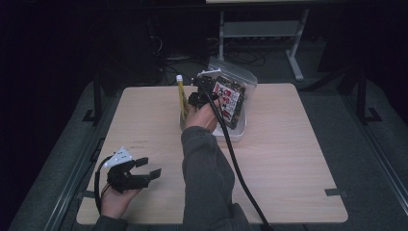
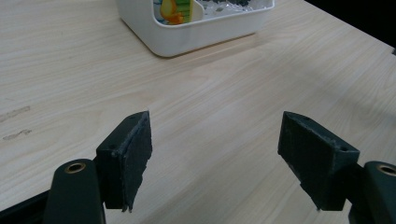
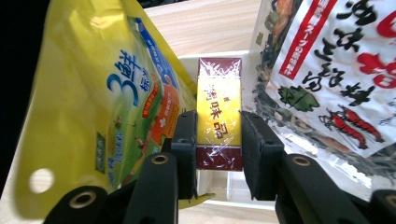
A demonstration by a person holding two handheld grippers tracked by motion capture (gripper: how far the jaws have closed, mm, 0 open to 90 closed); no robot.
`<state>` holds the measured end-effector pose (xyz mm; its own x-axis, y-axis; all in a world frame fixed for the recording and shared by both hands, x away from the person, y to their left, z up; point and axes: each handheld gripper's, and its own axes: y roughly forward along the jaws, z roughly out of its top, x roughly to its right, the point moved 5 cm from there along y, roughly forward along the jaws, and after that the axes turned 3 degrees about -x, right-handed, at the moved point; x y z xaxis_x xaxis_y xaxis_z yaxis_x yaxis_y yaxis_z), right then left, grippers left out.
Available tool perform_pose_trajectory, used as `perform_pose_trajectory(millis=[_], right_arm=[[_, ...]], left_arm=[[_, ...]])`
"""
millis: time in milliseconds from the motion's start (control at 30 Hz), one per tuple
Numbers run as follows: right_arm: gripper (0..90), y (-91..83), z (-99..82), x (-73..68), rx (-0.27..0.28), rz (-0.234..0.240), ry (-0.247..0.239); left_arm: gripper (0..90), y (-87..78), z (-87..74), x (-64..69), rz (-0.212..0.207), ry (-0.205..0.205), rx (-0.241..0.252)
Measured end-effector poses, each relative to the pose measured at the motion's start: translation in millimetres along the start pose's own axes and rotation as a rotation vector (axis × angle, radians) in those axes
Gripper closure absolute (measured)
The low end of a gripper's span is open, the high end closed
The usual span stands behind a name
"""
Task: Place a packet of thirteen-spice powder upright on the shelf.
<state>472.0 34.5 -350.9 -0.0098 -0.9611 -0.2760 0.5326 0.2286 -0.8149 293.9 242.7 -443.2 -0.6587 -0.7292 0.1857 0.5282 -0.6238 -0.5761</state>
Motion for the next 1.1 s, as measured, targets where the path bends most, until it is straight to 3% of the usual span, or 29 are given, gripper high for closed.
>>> perform_pose_trajectory(millis=[167,233,333,400,500,533,567,600,667,733,800,967,1033,1100], right_arm=[[65.5,1.8,-0.4,3.8,-0.015,0.062,0.009],[64.6,-0.2,-1.0,6.7,-0.016,0.117,0.015],[61.2,-2.1,-1.4,7.8,-0.018,0.146,0.020],[59.0,-5.4,-1.5,8.3,-0.022,0.197,0.023],[56.4,-7.3,-1.8,9.7,-0.019,0.214,0.017],[54.5,-8.9,-2.6,12.2,-0.015,0.258,0.019],[54.5,-8.9,-2.6,12.2,-0.015,0.258,0.019],[52.2,-10.0,-4.7,15.6,-0.022,0.299,0.025],[51.1,-10.8,-5.9,17.2,-0.018,0.322,0.024],[47.3,-12.7,-9.4,22.5,-0.015,0.401,0.032],[46.3,-14.3,-11.7,25.8,-0.014,0.445,0.033],[44.4,-18.7,-18.0,32.1,-0.022,0.504,0.019],[43.2,-21.5,-24.8,35.7,-0.033,0.557,0.013],[43.2,-22.4,-27.5,36.6,-0.038,0.568,0.009]], left_arm=[[25.4,2.1,-0.8,0.5,0.001,0.008,-0.011],[25.3,2.4,-0.6,1.6,0.002,0.014,-0.013],[25.3,2.8,-0.5,2.4,0.001,0.015,-0.013],[25.3,2.9,-0.4,2.9,0.001,0.018,-0.012],[25.3,3.0,-0.6,3.1,0.000,0.019,-0.014],[25.2,3.0,-0.9,3.0,0.000,0.020,-0.017],[25.2,3.0,-0.9,3.0,0.000,0.020,-0.017],[25.1,3.0,-1.0,2.9,0.000,0.021,-0.018],[25.1,3.6,-1.1,3.3,-0.001,0.023,-0.018],[25.0,4.4,-1.4,4.5,-0.003,0.027,-0.023],[25.0,4.5,-1.7,4.7,-0.002,0.028,-0.027],[25.0,4.9,-2.3,4.2,-0.002,0.031,-0.031],[24.9,4.5,-2.4,4.2,-0.003,0.033,-0.032],[24.9,4.3,-2.5,4.3,-0.003,0.034,-0.032]])
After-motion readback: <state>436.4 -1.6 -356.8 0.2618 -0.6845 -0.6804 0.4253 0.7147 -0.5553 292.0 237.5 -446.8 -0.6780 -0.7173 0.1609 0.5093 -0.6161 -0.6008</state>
